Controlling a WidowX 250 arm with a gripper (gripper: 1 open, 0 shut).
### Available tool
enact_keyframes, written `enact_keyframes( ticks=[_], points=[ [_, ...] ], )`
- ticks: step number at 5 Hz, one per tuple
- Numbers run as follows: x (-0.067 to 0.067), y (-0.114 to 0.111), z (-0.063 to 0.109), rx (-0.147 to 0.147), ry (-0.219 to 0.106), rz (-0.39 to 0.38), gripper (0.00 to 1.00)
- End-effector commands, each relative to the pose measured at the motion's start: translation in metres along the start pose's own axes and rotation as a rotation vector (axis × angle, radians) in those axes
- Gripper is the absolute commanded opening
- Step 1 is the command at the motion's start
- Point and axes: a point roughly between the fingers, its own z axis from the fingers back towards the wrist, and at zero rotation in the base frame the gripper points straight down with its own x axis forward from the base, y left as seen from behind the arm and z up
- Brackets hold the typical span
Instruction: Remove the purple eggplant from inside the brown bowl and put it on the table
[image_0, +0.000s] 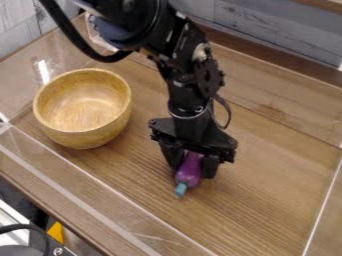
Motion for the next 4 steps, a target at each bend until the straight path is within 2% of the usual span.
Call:
enact_keyframes(
  ticks=[1, 2, 3, 4],
  points=[
    [0.0103, 0.0003, 0.0078, -0.003, -0.035, 0.017, 0.0],
    [0.0114, 0.0009, 0.0087, 0.0, -0.036, 0.026, 1.0],
    [0.0123, 0.0029, 0.0097, 0.005, -0.039, 0.037, 0.0],
    [0.0095, 0.0027, 0.0093, 0.015, -0.029, 0.033, 1.0]
  ],
)
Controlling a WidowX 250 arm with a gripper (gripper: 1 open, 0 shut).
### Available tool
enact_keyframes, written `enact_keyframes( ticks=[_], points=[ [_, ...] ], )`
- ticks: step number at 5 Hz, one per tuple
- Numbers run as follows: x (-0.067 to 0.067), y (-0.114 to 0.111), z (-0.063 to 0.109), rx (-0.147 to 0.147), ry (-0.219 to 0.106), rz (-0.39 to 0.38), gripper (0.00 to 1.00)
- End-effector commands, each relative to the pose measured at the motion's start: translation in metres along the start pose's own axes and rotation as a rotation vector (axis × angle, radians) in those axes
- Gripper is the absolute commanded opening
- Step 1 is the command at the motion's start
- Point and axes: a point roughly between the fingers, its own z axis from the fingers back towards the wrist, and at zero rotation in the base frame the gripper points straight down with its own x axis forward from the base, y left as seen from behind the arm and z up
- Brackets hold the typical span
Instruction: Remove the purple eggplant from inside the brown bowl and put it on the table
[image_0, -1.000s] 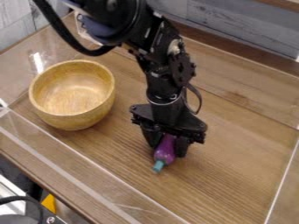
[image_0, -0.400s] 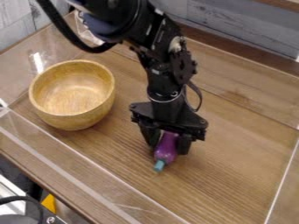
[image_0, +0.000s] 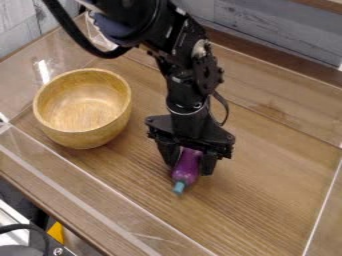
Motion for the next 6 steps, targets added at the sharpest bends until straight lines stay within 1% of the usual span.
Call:
enact_keyframes(
  ticks=[1, 6],
  points=[
    [0.007, -0.002, 0.01, -0.002, -0.03, -0.006, 1.0],
    [0.0, 0.0, 0.021, 0.027, -0.009, -0.009, 1.0]
  ],
)
